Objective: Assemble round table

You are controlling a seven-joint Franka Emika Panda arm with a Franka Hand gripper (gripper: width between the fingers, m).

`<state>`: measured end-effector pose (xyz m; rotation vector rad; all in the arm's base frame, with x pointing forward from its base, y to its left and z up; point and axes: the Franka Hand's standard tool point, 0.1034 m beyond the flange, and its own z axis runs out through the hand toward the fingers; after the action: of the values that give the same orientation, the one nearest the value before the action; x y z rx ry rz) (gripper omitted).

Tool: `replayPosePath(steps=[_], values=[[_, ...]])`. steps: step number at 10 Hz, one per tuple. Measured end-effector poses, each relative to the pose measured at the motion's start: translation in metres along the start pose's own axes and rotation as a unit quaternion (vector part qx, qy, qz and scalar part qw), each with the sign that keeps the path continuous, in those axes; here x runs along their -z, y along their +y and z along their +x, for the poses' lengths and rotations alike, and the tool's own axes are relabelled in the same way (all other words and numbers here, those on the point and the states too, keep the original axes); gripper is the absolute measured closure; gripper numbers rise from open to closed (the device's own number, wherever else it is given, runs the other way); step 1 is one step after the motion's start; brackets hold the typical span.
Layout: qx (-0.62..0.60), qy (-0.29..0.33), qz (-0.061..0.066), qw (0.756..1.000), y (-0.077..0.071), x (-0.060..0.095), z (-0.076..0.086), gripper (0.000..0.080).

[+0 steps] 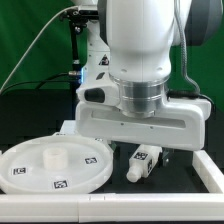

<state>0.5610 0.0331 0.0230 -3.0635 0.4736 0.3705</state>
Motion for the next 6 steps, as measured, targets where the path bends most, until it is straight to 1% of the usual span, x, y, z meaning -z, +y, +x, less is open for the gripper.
replayPosePath(steps=[1, 2, 3, 4, 5, 6], values=[[0.001, 0.001, 0.0, 1.0, -0.0013, -0.001, 0.0001, 0.0151], [0.002, 0.001, 0.0, 1.0, -0.0012, -0.0009, 0.0002, 0.0282], [0.002, 0.001, 0.0, 1.0, -0.0012, -0.0009, 0.0002, 0.0282], [0.002, 0.001, 0.0, 1.0, -0.0012, -0.001, 0.0002, 0.0421], [0.002, 0.001, 0.0, 1.0, -0.0012, -0.001, 0.0002, 0.0491], [0.002, 0.001, 0.0, 1.0, -0.0012, -0.001, 0.0002, 0.0491]])
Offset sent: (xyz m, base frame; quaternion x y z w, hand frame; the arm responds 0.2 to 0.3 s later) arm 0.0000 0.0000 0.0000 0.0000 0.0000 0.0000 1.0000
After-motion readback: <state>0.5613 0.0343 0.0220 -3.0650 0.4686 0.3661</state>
